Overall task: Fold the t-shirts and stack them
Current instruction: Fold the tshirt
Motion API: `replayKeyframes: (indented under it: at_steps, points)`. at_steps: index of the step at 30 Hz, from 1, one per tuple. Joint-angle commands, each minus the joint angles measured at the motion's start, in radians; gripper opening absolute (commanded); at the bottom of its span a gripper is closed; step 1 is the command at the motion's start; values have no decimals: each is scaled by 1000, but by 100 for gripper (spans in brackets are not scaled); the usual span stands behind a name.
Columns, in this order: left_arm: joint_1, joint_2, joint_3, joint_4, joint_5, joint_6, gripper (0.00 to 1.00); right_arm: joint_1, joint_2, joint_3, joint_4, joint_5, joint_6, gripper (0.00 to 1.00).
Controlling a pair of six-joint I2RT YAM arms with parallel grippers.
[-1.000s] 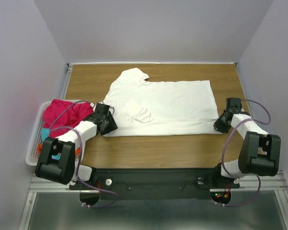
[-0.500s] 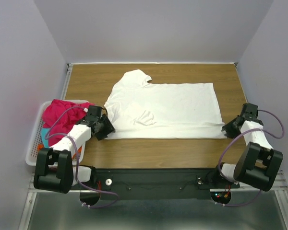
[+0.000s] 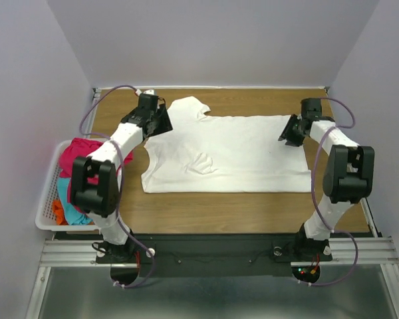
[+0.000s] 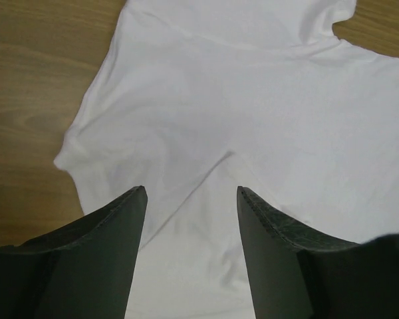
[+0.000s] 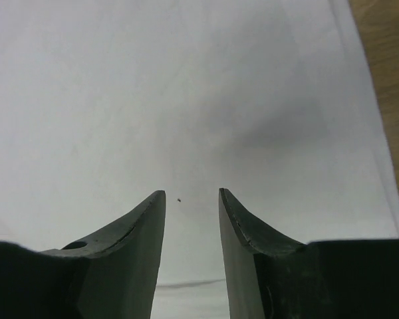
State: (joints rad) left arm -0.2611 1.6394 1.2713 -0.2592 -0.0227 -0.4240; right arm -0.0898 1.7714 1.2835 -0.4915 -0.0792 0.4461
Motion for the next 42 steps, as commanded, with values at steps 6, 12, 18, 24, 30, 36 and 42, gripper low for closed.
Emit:
replayKeyframes:
  at_steps: [6,12,18,24,30,36,42]
  points:
    - [-6,238,103,-63,-37,93,63,22,103,-5,-5,73,-44,43]
    - [-7,241,-25,-120,-17,48,57,22,60,-169,-9,156,-33,44]
    - [-7,128,-225,-121,47,14,56,21,-39,-299,-47,194,-14,44]
    - [-6,28,-109,-160,-43,96,82,21,-112,-187,-99,228,-59,49]
    - [17,138,138,-106,-164,238,99,18,-32,89,-99,252,-113,62]
    - [57,347,328,-14,-48,327,79,12,118,249,-96,246,-129,62]
    - [63,439,379,-3,-6,404,69,9,189,333,-94,214,-152,61]
